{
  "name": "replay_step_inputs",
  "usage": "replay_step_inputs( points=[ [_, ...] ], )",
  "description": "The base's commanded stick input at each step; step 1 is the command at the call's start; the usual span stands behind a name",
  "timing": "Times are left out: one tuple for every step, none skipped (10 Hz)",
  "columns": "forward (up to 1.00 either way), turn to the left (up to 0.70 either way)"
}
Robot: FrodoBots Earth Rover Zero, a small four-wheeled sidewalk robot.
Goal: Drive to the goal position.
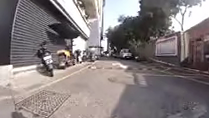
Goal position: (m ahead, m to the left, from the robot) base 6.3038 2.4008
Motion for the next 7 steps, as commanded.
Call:
replay_step_inputs(
  points=[
    [0.7,0.0],
    [0.7,0.0],
    [0.7,0.0],
    [0.7,0.0],
    [0.7,0.0],
    [0.7,0.0],
    [0.7,0.0]
  ],
)
